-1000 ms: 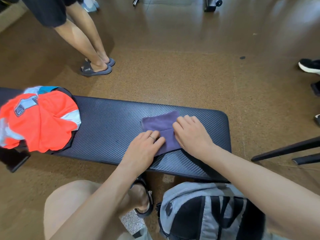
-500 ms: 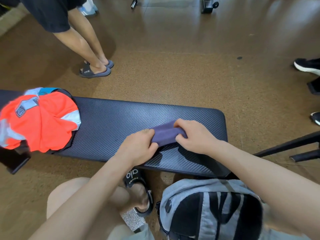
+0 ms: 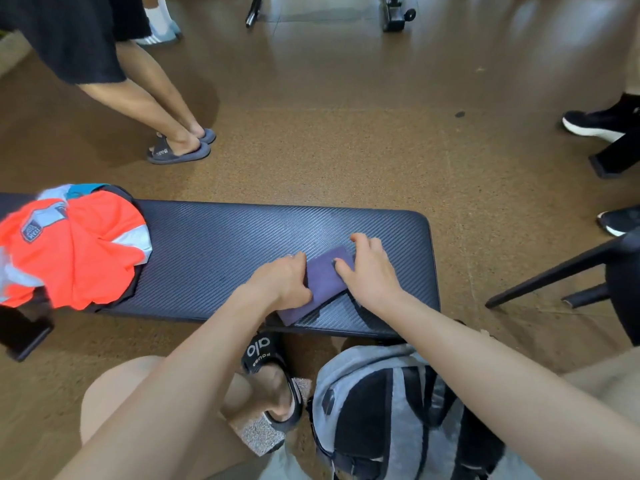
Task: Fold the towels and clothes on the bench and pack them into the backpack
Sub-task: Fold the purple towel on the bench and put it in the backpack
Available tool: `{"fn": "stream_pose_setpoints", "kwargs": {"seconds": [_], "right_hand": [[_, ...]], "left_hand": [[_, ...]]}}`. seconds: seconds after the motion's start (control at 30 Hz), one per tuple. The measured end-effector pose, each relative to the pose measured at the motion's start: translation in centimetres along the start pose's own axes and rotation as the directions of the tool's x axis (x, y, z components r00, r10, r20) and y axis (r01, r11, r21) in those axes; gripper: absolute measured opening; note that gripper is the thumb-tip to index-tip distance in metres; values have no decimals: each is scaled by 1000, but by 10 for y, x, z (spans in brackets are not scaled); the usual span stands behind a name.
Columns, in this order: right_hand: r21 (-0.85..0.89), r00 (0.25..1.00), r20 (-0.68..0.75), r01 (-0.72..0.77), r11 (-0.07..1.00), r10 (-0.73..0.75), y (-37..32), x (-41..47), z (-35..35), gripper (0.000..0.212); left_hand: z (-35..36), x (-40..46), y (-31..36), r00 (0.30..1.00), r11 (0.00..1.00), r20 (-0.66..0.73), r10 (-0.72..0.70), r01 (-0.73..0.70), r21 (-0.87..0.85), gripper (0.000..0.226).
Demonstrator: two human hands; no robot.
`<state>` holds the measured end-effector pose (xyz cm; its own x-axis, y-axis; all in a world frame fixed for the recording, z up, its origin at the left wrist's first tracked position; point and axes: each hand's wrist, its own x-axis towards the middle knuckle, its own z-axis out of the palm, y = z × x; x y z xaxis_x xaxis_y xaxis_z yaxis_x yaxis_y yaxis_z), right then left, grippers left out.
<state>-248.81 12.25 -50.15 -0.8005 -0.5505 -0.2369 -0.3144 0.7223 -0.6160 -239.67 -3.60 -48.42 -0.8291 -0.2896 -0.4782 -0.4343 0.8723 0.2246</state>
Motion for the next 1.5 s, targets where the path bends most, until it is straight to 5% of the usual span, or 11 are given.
{"fn": "stream_pose_setpoints", "kwargs": {"seconds": [0.1,0.2,0.3,0.4,0.53,0.77,0.87,0.97,1.13,1.27,1.5], "right_hand": [[218,992,-6,-124,968,129,10,-12,0,70],[394,972,111,-235,888,208,20,-23,-3,64],[731,913,360,-404,551,191,26,-37,-18,47],[840,879,472,-474,265,75,31,-57,-43,33],[874,925,380,-354,332,-14,47,-74,-65,32],[857,975,72,-167,487,208,88,-91,-91,30],[813,969,-85,-66,579,230,110,-97,-106,35],[770,962,-180,6,638,207,122,-105,-113,39],[713,963,-210,32,701,169,131,-117,-105,39],[672,964,-229,59,738,132,135,-123,-92,40],[651,931,-330,106,751,155,129,-128,-85,38]], "left_hand": [[3,-5,8,997,996,63,-45,50,-78,24],[7,-19,24,992,929,122,-38,80,-361,17],[18,-32,51,993,753,115,-41,106,-649,7],[20,-42,79,995,560,93,-23,90,-824,13],[25,-50,107,991,639,-54,121,-120,-759,18],[65,-83,125,949,931,-247,196,-259,-258,31],[96,-94,120,906,927,-197,374,-368,72,29],[125,-94,120,909,898,-100,405,-375,231,62],[137,-93,137,954,958,-160,253,-224,182,67],[132,-89,133,969,970,-148,196,-213,-113,59],[124,-92,122,906,921,233,354,-293,-257,42]]}}
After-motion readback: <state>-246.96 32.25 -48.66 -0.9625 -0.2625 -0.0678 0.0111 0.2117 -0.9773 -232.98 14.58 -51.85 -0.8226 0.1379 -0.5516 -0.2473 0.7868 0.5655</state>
